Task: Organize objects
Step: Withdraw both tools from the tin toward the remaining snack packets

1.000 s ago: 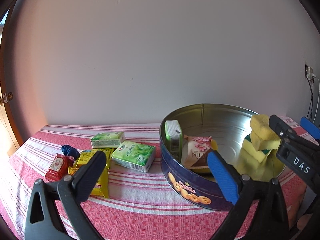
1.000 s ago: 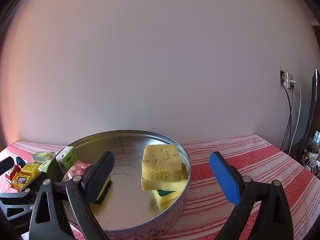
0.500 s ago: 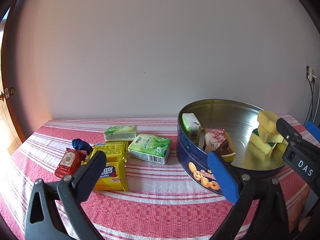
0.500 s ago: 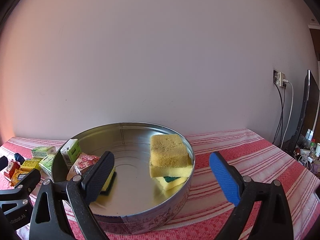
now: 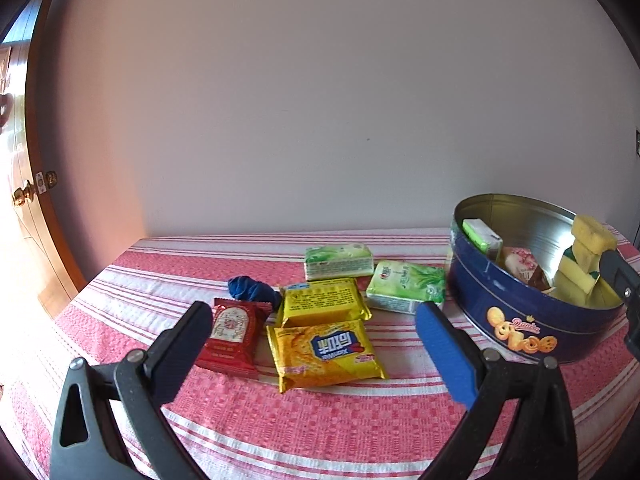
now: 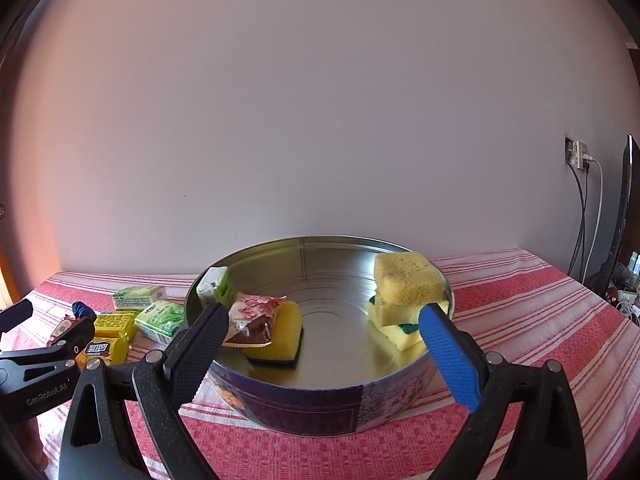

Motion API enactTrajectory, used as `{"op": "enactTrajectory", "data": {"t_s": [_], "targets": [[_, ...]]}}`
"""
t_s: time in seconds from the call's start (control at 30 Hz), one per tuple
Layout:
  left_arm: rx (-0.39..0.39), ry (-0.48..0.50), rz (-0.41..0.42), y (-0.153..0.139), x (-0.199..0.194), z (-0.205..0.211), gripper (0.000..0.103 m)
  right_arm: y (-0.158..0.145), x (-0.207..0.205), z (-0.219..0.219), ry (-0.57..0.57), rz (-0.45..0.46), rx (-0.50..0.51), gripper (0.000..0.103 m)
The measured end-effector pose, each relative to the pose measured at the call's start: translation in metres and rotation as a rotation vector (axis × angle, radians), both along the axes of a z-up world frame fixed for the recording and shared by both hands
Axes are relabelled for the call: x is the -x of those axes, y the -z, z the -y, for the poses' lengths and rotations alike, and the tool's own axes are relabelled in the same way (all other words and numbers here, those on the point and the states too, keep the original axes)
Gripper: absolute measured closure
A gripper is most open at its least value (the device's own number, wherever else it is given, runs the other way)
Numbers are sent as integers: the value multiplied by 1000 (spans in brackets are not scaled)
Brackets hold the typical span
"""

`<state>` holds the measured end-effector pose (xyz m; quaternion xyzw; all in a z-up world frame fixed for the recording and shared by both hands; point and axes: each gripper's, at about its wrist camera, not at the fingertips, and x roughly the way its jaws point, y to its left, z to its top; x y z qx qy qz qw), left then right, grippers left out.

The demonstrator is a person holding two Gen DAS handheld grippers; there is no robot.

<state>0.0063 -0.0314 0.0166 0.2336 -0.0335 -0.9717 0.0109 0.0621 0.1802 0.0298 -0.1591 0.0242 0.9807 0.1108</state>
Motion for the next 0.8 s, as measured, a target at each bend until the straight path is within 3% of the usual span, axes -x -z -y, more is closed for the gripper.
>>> {"op": "enactTrajectory", "data": {"t_s": [0.5, 0.8], "targets": [[-15, -170, 79, 7, 28, 101, 1, 9, 26, 110, -239, 119, 23, 7], [-97, -268, 140, 10, 44, 152, 1, 33, 83, 162, -366, 345, 97, 9]]}}
